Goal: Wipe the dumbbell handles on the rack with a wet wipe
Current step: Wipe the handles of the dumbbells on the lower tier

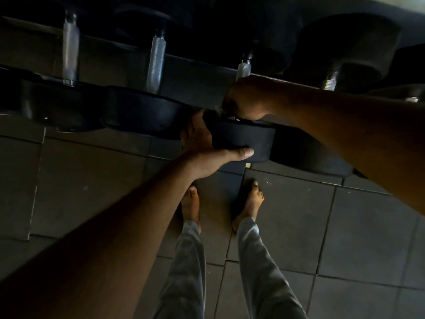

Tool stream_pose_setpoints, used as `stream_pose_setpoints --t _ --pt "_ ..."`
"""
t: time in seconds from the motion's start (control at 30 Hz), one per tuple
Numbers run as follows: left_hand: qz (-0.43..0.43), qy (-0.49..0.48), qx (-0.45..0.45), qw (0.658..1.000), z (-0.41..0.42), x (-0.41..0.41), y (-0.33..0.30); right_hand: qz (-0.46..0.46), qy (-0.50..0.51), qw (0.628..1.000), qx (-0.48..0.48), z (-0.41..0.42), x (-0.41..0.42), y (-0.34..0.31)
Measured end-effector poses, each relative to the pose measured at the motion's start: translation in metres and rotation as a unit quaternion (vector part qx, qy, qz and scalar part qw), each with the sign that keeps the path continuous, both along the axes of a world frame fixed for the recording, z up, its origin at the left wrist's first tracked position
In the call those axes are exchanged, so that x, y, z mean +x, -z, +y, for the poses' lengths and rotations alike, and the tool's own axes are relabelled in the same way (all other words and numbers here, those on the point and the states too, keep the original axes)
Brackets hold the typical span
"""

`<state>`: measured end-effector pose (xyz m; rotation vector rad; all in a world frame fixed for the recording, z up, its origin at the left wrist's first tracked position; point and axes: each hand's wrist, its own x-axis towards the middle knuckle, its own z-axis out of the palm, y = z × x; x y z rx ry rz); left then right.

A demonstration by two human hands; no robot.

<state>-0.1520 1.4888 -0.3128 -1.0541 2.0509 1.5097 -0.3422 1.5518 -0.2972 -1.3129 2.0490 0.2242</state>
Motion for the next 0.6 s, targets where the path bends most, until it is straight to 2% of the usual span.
stream_pose_setpoints --t 0.27,0.47,0.6 --pt "-0.010 0.008 0.001 1.000 -0.001 -0.002 -0.006 -0.051 0.104 0.992 -0.045 0.015 0.006 0.008" --pt "-0.035 0.022 -0.021 0.999 0.004 -0.008 -0.018 -0.131 0.315 0.931 -0.132 0.049 0.016 0.000" --pt "-0.061 0.073 -0.117 0.989 0.013 -0.018 -0.031 -0.114 0.401 0.892 -0.175 0.079 0.016 -0.016"
